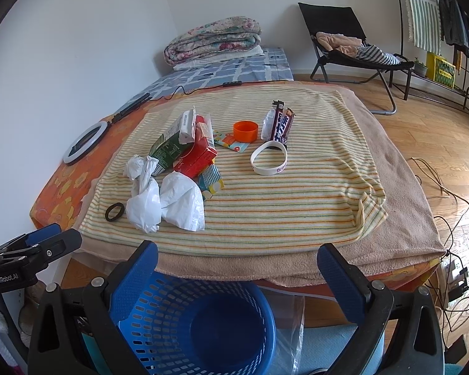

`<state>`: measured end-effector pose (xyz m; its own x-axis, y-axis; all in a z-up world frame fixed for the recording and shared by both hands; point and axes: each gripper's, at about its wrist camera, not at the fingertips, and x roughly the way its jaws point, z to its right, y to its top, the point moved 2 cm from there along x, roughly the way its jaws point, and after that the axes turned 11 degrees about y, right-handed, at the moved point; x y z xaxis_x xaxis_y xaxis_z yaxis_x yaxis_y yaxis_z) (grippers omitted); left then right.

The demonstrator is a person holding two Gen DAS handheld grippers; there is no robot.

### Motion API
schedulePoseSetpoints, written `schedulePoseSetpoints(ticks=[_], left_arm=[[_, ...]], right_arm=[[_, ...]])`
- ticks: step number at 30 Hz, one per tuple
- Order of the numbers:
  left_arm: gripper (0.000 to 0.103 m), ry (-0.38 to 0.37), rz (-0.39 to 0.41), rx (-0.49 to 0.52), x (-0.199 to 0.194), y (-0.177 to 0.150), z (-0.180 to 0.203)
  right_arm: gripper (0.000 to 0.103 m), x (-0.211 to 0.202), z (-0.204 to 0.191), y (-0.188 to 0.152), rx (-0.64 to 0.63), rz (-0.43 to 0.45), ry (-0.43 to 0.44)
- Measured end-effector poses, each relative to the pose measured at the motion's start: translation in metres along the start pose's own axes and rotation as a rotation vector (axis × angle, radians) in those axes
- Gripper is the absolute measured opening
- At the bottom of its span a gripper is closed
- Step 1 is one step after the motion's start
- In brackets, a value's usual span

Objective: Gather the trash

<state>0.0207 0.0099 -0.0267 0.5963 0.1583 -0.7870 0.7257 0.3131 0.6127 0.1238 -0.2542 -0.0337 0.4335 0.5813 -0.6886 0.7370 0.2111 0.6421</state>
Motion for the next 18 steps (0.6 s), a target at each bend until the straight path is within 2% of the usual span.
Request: schedulePoseSetpoints(ticks=[9, 18], left_arm=[[0.102, 0.001, 0.000, 0.001, 0.000, 0.000, 0.000], [0.102, 0.023, -0.004, 0.016, 0.001, -0.003, -0.006]], right_arm=[[0.103, -0.002, 0.006, -0.001, 0.002, 0.005, -0.015], [0.103, -0.006, 0.015, -0.002, 0.006, 0.032, -0.065]])
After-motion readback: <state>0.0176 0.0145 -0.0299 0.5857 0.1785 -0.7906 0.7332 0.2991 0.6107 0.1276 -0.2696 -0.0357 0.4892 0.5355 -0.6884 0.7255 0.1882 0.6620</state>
